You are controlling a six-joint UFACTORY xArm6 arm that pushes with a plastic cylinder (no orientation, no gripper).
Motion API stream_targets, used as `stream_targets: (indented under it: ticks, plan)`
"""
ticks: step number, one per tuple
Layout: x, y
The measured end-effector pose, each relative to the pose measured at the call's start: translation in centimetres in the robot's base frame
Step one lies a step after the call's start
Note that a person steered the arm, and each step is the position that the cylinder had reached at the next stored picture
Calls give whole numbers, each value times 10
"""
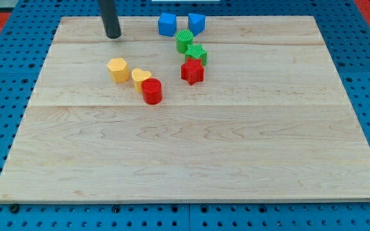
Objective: Slightly touch the right side of red circle
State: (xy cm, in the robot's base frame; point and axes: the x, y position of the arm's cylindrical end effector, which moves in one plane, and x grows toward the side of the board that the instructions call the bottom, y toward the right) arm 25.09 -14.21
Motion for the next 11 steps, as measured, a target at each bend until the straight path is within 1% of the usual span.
stream_targets:
  ticks: [1, 2, 3, 4, 9, 11]
  plan:
    - [39, 16]
    - [71, 52]
    - [82, 92]
    - [96, 112]
    - [164, 112]
    - [211, 120]
